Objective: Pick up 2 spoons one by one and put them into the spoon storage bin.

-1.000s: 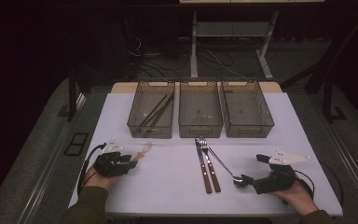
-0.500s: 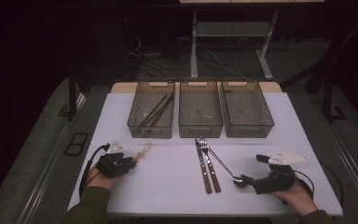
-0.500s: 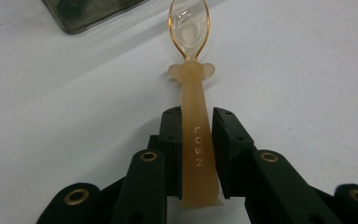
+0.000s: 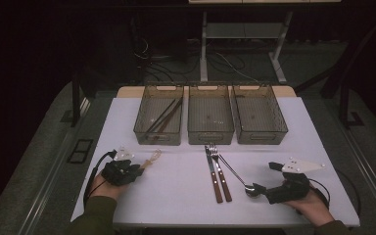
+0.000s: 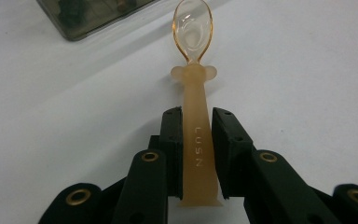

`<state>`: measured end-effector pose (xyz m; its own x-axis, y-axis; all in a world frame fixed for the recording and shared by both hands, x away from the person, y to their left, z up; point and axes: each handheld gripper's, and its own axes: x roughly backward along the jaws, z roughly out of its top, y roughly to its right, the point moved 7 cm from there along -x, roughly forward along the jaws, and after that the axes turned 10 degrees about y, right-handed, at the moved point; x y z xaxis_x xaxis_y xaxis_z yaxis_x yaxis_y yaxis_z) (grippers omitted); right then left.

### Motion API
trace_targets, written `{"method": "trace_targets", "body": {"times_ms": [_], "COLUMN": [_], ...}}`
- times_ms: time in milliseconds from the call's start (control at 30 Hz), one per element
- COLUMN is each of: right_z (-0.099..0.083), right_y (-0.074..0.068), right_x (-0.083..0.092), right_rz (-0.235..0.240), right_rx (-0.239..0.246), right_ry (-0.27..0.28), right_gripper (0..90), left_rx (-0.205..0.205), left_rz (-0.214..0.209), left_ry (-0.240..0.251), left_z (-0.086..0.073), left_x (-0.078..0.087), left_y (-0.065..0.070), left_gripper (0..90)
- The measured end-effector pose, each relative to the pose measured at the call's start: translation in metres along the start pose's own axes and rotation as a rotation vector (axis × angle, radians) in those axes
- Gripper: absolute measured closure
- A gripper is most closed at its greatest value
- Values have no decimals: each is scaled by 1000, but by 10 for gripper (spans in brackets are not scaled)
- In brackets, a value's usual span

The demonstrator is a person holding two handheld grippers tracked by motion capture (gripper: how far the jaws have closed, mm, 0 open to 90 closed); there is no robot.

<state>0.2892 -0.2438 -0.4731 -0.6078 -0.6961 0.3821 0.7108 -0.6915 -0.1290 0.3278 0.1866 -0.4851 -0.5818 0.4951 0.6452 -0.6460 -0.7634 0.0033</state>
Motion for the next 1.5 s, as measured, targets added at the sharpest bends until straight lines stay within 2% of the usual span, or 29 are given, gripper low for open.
{"method": "trace_targets", "body": {"times_ms": [67,267,400,633,867,1067,1500], "right_z": [0,0,0,0,0,0,-2], "right_y": [0,0,0,1,0,0,-3], "right_x": [0,0,0,0,0,0,-7], "right_rz": [0,0,1,0,-1,0,19], "right_rx": [0,-2,0,0,0,2,6], "right_ry": [0,-1,0,-1,-2,-1,-18], "right_gripper": [8,8,8,8,8,8,8], "left_rx": [6,-7,10,-2,0,-28,-51], "left_rz": [1,-9,-29,-53,-103,-127,-186], "left_ry": [15,15,31,43,66,73,103], "left_z": [2,4,5,11,16,21,34], "left_x": [0,2,3,2,3,4,3], "left_y": [1,3,5,13,24,31,50], "left_gripper": [741,740,740,740,740,740,740]}}
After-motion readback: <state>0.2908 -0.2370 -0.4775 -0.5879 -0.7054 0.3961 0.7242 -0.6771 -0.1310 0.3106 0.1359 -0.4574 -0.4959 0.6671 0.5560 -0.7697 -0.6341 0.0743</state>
